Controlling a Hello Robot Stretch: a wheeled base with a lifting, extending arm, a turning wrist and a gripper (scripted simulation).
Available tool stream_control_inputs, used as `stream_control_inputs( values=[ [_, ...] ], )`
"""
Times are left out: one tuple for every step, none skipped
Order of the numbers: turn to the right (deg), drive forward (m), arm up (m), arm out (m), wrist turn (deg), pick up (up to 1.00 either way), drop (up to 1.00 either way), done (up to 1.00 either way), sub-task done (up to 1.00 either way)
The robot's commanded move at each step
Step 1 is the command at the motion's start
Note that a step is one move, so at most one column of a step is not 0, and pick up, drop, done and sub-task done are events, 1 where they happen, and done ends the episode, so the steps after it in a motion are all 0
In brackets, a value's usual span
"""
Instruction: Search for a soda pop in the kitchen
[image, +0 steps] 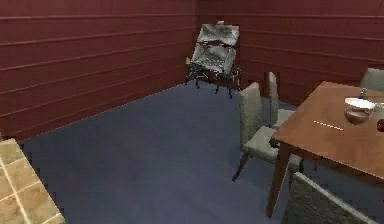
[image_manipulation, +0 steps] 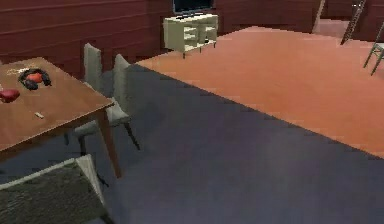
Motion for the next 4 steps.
stream_control_inputs(
  values=[
    [0.0, 0.7, 0.0, 0.0, 0.0, 0.0, 0.0, 0.0, 0.0],
    [-45.0, 0.0, 0.0, 0.0, 0.0, 0.0, 0.0, 0.0, 0.0],
    [0.0, 0.6, 0.0, 0.0, 0.0, 0.0, 0.0, 0.0, 0.0],
    [-39.0, 0.0, 0.0, 0.0, 0.0, 0.0, 0.0, 0.0, 0.0]
  ],
)
